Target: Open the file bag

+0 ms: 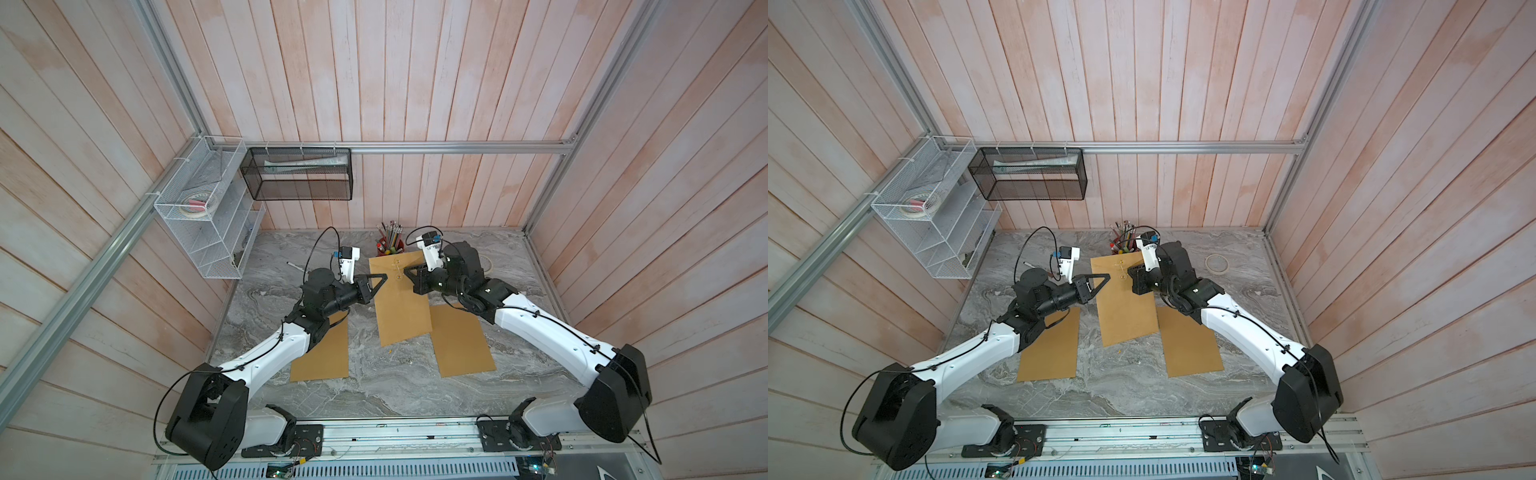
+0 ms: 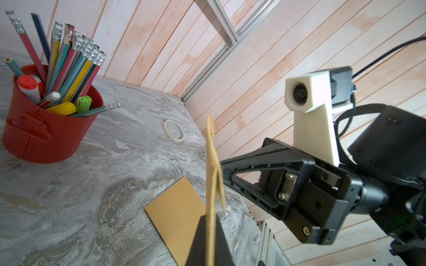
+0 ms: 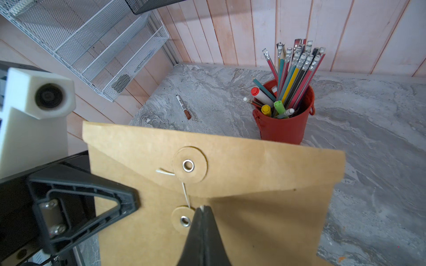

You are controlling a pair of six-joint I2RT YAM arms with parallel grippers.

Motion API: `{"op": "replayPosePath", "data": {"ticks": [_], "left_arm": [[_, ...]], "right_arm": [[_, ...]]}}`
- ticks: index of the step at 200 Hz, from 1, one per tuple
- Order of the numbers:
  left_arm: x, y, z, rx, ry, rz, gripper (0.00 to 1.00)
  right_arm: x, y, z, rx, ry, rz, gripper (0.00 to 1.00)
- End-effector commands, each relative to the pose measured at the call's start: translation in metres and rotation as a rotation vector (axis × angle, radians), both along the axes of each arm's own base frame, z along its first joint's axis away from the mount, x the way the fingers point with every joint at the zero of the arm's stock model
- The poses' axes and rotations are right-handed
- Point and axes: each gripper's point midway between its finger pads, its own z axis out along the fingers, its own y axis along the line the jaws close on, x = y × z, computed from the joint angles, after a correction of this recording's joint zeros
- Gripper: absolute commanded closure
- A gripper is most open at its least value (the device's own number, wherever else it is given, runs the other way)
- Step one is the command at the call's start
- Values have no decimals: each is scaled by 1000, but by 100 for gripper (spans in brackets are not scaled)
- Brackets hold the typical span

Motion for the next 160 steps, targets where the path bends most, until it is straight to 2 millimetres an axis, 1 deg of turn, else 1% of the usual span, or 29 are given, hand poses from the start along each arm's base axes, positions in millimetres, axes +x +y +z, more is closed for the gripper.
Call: {"op": "replayPosePath", "data": {"ticks": [1, 63, 121, 160], "left_arm": [[-3, -2, -1, -11, -10, -18, 100], [-4, -3, -1, -22, -8, -23, 100], [-3, -4, 2, -36, -15, -25, 100], [-2, -5, 1, -40, -11, -26, 100]], "right_arm": [[1, 0, 14, 5, -27, 6, 100], [-1, 14, 22, 22, -36, 61, 100], [-7, 33, 27, 38, -36, 123, 100], [-11, 44, 29, 46, -38, 156, 100]]}}
